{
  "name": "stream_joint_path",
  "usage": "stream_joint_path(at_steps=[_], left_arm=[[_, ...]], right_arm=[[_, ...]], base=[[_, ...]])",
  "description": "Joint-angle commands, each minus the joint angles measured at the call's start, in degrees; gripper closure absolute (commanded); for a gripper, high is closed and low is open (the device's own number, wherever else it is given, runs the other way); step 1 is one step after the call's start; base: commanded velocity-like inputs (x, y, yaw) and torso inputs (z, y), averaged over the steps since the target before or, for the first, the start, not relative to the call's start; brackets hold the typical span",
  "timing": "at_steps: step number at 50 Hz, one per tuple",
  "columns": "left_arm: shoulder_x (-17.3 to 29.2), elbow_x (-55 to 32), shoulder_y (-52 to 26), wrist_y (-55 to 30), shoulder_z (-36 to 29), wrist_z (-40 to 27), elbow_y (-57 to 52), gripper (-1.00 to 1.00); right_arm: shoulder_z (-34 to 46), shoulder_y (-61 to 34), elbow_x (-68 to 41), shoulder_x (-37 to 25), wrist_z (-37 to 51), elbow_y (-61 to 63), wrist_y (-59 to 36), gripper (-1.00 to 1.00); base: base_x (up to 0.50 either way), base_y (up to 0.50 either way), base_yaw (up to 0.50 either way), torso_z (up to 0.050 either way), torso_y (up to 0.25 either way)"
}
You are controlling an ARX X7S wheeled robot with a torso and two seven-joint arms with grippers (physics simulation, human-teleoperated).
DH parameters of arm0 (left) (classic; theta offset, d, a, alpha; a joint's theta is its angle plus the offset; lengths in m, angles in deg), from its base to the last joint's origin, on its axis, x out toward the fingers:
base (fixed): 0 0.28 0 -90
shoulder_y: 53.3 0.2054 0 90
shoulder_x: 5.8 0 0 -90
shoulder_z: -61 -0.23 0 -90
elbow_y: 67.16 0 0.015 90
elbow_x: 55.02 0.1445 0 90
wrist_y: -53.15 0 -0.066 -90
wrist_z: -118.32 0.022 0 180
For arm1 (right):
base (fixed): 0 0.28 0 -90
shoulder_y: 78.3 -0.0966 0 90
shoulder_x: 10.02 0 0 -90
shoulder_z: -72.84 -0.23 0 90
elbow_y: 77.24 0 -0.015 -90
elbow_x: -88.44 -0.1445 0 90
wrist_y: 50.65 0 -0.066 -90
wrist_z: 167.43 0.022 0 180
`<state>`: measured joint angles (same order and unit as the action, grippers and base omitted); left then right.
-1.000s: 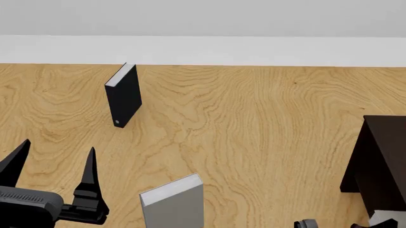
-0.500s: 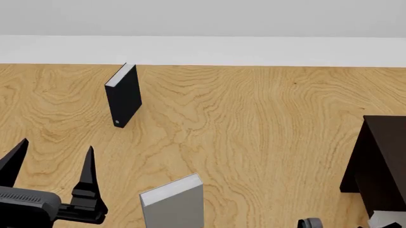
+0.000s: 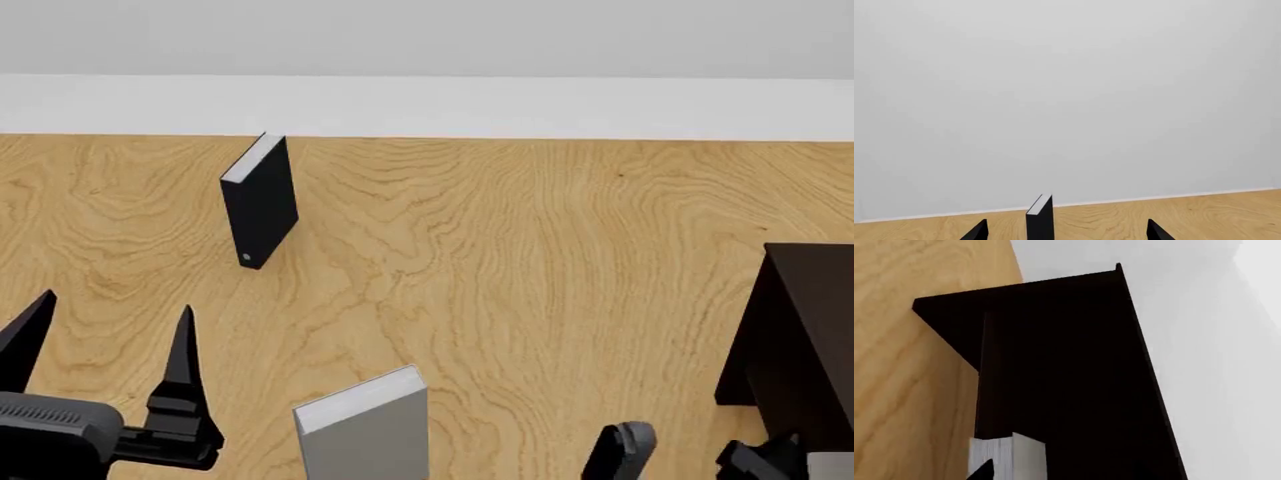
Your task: Pick up the book on the right and place it on the cabinet shelf.
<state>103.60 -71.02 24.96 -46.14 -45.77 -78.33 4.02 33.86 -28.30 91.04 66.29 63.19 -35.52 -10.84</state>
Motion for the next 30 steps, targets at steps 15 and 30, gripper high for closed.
stream_joint_path(at_steps=[15,30], left_arm=[[0.3,-0.4,-0.2,0.1,-0.2,-0.3,0.1,-1.00],[0.5,-0.4,-0.1,-0.1,-0.5,-0.6,-0.3,-1.00]], right_arm=[[4.1,-0.5,0.4,-1.1,-2.7,13.6,-0.8,-1.00],[-12.5,6.7,-18.2,-8.2,-11.9,35.1,0.9,-1.00]], base=[[0.00,0.00,0.00,0.000,0.000],[0.00,0.00,0.00,0.000,0.000]])
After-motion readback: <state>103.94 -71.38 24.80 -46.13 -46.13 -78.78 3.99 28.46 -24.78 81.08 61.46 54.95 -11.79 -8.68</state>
